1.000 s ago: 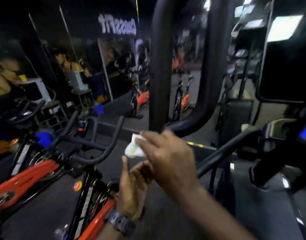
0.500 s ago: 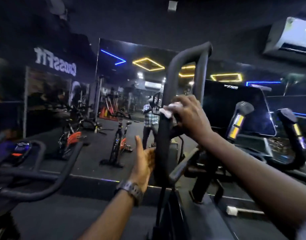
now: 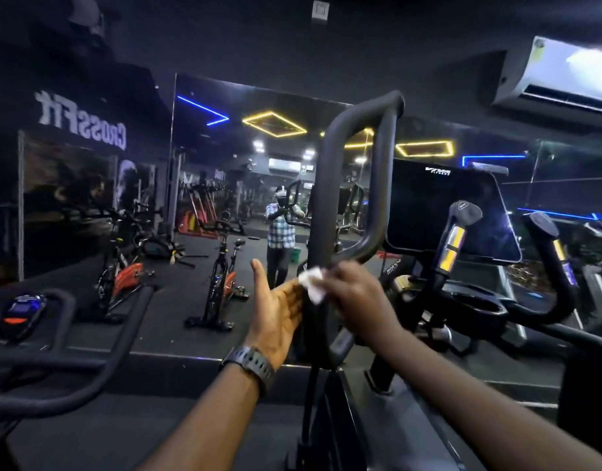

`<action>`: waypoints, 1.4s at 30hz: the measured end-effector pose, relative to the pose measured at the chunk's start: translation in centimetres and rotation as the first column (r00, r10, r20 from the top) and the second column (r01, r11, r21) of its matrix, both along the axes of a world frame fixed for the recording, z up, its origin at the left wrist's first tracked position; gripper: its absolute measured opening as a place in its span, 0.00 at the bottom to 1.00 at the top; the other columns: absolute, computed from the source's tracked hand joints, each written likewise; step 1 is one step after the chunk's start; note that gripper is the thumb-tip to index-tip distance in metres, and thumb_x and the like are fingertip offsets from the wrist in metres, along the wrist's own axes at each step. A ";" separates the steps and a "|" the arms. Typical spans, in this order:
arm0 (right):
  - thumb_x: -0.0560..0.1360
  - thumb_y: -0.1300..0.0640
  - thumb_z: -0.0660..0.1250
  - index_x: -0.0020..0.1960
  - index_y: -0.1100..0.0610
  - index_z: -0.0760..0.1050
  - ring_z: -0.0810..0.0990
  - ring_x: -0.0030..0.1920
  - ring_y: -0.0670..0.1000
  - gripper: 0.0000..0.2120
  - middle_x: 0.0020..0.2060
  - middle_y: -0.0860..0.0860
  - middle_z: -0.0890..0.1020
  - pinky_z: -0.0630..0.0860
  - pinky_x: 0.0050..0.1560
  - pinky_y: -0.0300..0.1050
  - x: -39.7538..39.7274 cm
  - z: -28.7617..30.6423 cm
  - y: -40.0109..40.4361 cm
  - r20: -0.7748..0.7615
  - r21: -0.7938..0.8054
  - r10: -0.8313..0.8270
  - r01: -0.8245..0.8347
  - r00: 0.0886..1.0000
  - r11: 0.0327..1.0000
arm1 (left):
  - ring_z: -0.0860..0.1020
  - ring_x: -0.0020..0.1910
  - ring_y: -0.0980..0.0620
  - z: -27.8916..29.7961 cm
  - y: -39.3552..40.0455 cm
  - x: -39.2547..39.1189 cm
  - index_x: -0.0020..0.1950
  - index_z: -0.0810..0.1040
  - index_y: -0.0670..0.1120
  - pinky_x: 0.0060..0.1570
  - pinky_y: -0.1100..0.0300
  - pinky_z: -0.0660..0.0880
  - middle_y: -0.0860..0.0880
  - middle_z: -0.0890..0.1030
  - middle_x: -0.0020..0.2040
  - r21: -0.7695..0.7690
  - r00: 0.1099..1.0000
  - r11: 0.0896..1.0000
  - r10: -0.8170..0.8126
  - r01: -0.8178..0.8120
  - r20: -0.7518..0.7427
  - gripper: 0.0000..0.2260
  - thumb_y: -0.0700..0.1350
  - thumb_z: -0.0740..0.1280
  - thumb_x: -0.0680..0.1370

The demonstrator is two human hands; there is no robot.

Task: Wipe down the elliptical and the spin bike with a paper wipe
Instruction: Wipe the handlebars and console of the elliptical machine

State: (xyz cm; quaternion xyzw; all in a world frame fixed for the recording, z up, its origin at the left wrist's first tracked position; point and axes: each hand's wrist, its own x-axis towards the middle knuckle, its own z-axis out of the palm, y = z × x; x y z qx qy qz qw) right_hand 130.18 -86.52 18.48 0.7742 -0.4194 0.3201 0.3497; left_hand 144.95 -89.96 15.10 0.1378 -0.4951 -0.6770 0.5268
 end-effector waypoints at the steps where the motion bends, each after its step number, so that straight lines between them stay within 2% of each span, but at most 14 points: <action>1: 0.71 0.63 0.68 0.52 0.56 0.83 0.76 0.41 0.51 0.11 0.42 0.53 0.79 0.74 0.38 0.42 -0.2 -1.2 0.7 -0.082 0.022 0.008 -0.007 0.997 1.000 | 0.80 0.61 0.45 0.0 -0.2 0.1 0.61 0.79 0.41 0.65 0.51 0.72 0.41 0.84 0.57 0.003 1.000 1.000 -0.007 0.007 0.002 0.46 0.75 0.40 0.73; 3: 0.70 0.63 0.70 0.51 0.57 0.83 0.77 0.40 0.53 0.10 0.40 0.53 0.80 0.75 0.37 0.44 -1.8 0.8 0.2 -0.134 -0.009 -0.015 0.014 0.991 1.000 | 0.80 0.61 0.45 0.3 -0.7 0.0 0.63 0.79 0.41 0.65 0.50 0.72 0.42 0.84 0.58 0.001 1.000 1.000 0.008 -0.008 0.026 0.47 0.76 0.40 0.73; 5: 0.67 0.67 0.71 0.48 0.60 0.83 0.77 0.38 0.56 0.10 0.37 0.54 0.80 0.77 0.39 0.49 -3.9 5.0 -1.1 0.121 -0.182 -0.065 0.086 0.991 0.980 | 0.79 0.62 0.45 1.1 -1.0 -0.3 0.65 0.78 0.40 0.66 0.48 0.72 0.42 0.83 0.58 -0.022 0.998 0.999 0.029 -0.028 0.060 0.48 0.76 0.41 0.73; 7: 0.67 0.68 0.70 0.49 0.60 0.83 0.75 0.39 0.54 0.12 0.36 0.54 0.79 0.76 0.40 0.50 -4.3 5.5 -1.4 0.322 -0.193 -0.087 0.155 0.943 0.969 | 0.80 0.61 0.45 2.2 -1.3 -0.6 0.65 0.78 0.41 0.66 0.48 0.72 0.43 0.84 0.58 -0.057 0.996 0.997 0.051 -0.046 0.077 0.47 0.76 0.41 0.73; 11: 0.70 0.65 0.65 0.52 0.60 0.81 0.70 0.40 0.51 0.12 0.38 0.54 0.75 0.70 0.39 0.43 -3.6 0.7 -0.5 0.002 -0.149 -0.031 0.031 1.000 0.988 | 0.81 0.60 0.45 4.0 -1.9 -1.1 0.64 0.78 0.41 0.66 0.46 0.72 0.43 0.84 0.57 -0.110 0.994 0.992 0.069 -0.060 0.085 0.47 0.76 0.42 0.73; 15: 0.68 0.69 0.69 0.51 0.64 0.82 0.73 0.37 0.55 0.12 0.36 0.56 0.74 0.75 0.37 0.52 -5.7 3.9 -1.8 0.416 -0.255 -0.082 0.202 0.906 0.946 | 0.80 0.61 0.46 3.8 -2.4 -1.6 0.67 0.76 0.42 0.68 0.44 0.70 0.44 0.84 0.58 -0.090 0.994 0.992 0.096 -0.091 0.055 0.46 0.76 0.42 0.73; 18: 0.71 0.67 0.67 0.52 0.62 0.81 0.73 0.36 0.55 0.10 0.37 0.56 0.74 0.73 0.36 0.48 -4.2 1.4 -1.5 0.100 -0.205 -0.064 0.083 0.993 0.975 | 0.80 0.61 0.47 3.6 -2.5 -1.9 0.67 0.76 0.42 0.69 0.45 0.69 0.45 0.84 0.58 -0.094 0.994 0.991 0.099 -0.094 0.051 0.45 0.76 0.42 0.73; 19: 0.72 0.65 0.66 0.51 0.62 0.81 0.74 0.36 0.55 0.10 0.37 0.55 0.75 0.74 0.36 0.48 -4.6 2.0 -1.6 0.129 -0.203 -0.050 0.075 0.990 0.976 | 0.80 0.61 0.47 3.6 -2.5 -1.9 0.67 0.76 0.43 0.69 0.45 0.69 0.45 0.84 0.58 -0.093 0.994 0.991 0.099 -0.094 0.054 0.45 0.76 0.42 0.73; 22: 0.71 0.66 0.65 0.50 0.63 0.82 0.73 0.35 0.53 0.10 0.36 0.55 0.74 0.74 0.37 0.48 -6.2 4.2 -2.2 0.500 -0.292 -0.010 0.179 0.866 0.940 | 0.79 0.62 0.46 3.7 -2.4 -1.8 0.68 0.76 0.42 0.69 0.44 0.69 0.44 0.83 0.59 -0.097 0.993 0.991 0.096 -0.089 0.062 0.45 0.76 0.42 0.73; 26: 0.72 0.63 0.66 0.53 0.61 0.82 0.74 0.38 0.51 0.11 0.38 0.54 0.74 0.72 0.40 0.40 -5.6 1.6 -1.4 0.273 -0.212 0.016 0.044 0.962 0.976 | 0.80 0.62 0.45 4.0 -3.0 -1.5 0.67 0.76 0.42 0.69 0.43 0.69 0.43 0.83 0.59 -0.131 0.993 0.989 0.075 -0.063 0.092 0.46 0.76 0.43 0.73; 29: 0.71 0.64 0.64 0.51 0.62 0.82 0.73 0.37 0.48 0.12 0.37 0.51 0.74 0.73 0.40 0.39 -7.7 4.2 -2.2 0.489 -0.297 0.014 0.151 0.872 0.943 | 0.80 0.61 0.45 4.7 -3.2 -1.4 0.69 0.75 0.41 0.68 0.42 0.70 0.43 0.83 0.59 -0.128 0.988 0.987 0.110 -0.095 0.112 0.47 0.78 0.45 0.72; 33: 0.67 0.73 0.70 0.52 0.63 0.82 0.74 0.37 0.47 0.15 0.38 0.52 0.76 0.73 0.41 0.37 -7.5 5.2 -1.9 0.355 -0.262 -0.009 0.109 0.935 0.959 | 0.81 0.60 0.46 6.5 -3.7 -1.4 0.68 0.75 0.41 0.64 0.48 0.73 0.43 0.83 0.59 -0.187 0.985 0.976 0.132 -0.109 0.116 0.46 0.77 0.47 0.71; 38: 0.70 0.68 0.69 0.49 0.61 0.83 0.75 0.36 0.52 0.10 0.38 0.56 0.78 0.69 0.37 0.41 -8.2 15.6 -3.8 0.329 -0.297 -0.090 0.193 0.940 0.935 | 0.79 0.59 0.40 10.6 -3.9 -2.5 0.61 0.80 0.42 0.61 0.44 0.75 0.38 0.82 0.58 -0.286 0.963 0.943 0.220 -0.170 0.154 0.44 0.76 0.45 0.72; 42: 0.70 0.66 0.72 0.49 0.57 0.84 0.78 0.42 0.59 0.09 0.43 0.57 0.79 0.78 0.41 0.51 -8.2 20.2 -5.3 0.171 -0.270 -0.202 0.243 0.964 0.932 | 0.80 0.53 0.41 12.4 -4.3 -3.0 0.56 0.81 0.42 0.59 0.44 0.74 0.36 0.82 0.57 -0.308 0.956 0.931 0.252 -0.196 0.153 0.42 0.74 0.43 0.74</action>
